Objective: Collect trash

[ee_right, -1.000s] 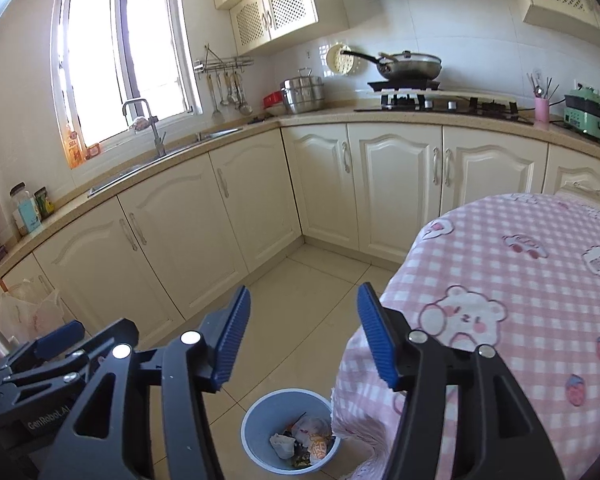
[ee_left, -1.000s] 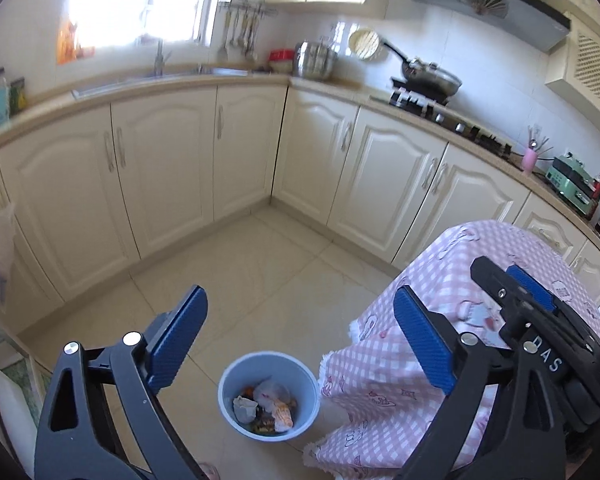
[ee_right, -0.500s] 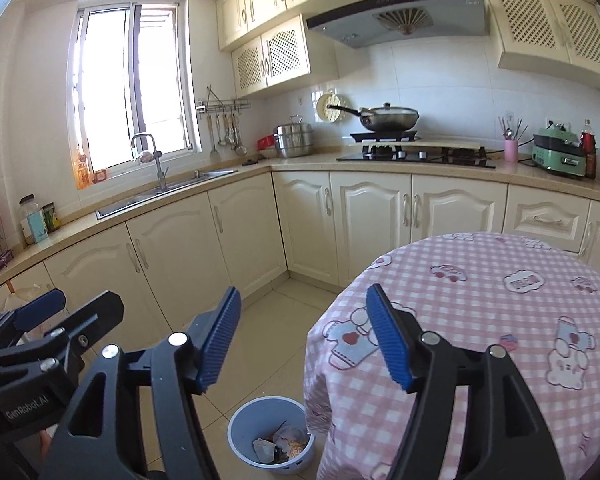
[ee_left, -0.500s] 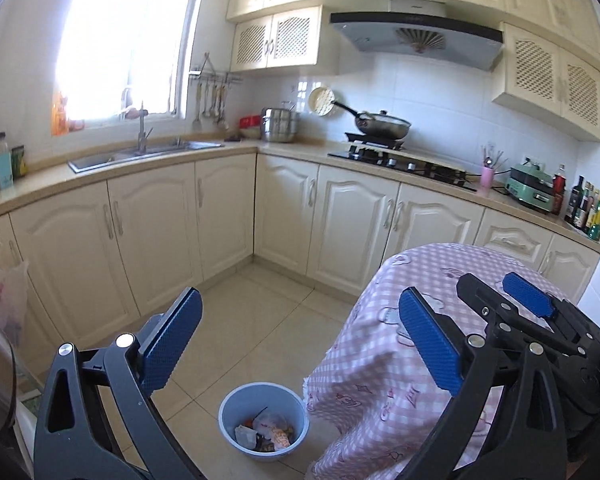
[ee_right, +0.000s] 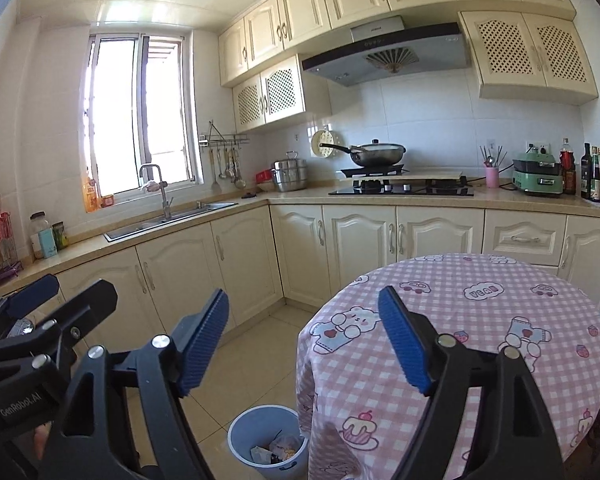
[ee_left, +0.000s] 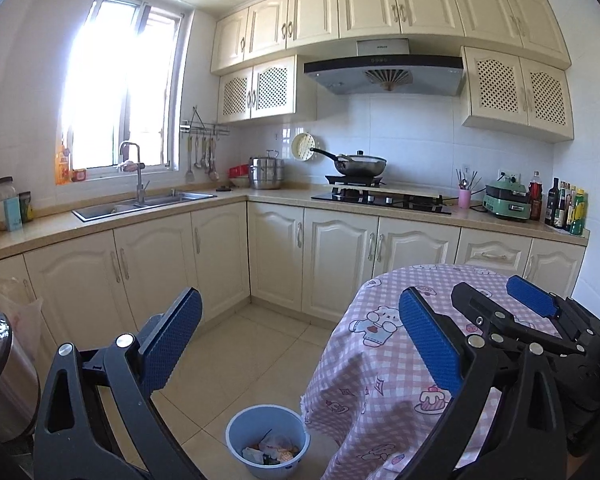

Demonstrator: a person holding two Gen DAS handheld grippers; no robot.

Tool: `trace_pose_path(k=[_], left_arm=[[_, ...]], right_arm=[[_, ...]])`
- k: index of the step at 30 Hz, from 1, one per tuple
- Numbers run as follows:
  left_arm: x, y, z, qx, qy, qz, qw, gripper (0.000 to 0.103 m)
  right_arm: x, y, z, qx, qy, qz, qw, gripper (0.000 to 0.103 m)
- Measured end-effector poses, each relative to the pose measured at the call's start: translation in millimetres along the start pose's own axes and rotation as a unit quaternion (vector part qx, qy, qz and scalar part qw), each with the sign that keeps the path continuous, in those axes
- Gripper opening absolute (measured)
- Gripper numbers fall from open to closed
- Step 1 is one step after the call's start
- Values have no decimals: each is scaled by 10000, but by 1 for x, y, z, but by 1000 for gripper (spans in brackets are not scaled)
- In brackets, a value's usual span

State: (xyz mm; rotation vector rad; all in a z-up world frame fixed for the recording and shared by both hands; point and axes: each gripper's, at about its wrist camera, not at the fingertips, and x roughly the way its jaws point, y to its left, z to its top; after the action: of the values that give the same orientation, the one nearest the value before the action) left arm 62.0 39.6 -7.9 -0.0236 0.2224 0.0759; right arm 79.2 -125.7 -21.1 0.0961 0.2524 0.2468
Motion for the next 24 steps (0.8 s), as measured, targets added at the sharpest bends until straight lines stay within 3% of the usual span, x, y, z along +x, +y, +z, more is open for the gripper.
trace_pose_path(k=[10, 24], left_arm=[[-36, -11, 3, 34, -310, -24, 9995, 95], [-41, -17, 2, 101, -369, -11, 9993, 95]], right_arm=[[-41, -5, 4, -45, -246, -9, 9997, 78], [-55, -8, 5, -63, -414, -123, 9990, 80]])
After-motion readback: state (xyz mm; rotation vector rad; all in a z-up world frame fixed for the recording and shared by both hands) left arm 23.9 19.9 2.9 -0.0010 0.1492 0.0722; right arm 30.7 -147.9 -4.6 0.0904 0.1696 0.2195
